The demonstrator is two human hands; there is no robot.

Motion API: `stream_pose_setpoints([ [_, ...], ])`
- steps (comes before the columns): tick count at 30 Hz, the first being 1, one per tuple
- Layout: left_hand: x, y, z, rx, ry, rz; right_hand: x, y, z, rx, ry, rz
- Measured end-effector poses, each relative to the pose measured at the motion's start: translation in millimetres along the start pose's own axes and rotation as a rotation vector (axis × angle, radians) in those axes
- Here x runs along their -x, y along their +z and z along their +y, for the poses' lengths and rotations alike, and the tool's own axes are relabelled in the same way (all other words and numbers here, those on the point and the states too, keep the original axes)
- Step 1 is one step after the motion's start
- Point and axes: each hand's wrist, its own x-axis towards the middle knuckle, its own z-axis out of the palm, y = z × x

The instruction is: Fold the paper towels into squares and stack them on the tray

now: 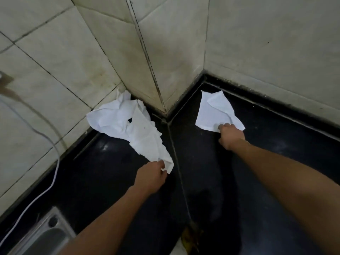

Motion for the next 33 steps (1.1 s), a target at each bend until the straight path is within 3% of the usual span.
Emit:
stream_pose_setpoints([
  [6,2.7,12.7,-9.9,0.024,-0.036,-0.072,-21.7,8.1,-0.9,0.121,0.013,0.021],
  [17,-8.0,1.5,3.7,0.051,0.054,-0.047,59.8,12.4,-1.4,-0.065,-0.165,0.153],
  [24,7.2,17.6,26.4,0.085,0.226,-0.071,157.3,56.0,-5.2,-0.048,-0.205,0.066],
  [33,52.0,79.1,57.6,-0.077,0.428,-0.191,237.3,98.8,15.9,0.008,-0.153,-0.124],
])
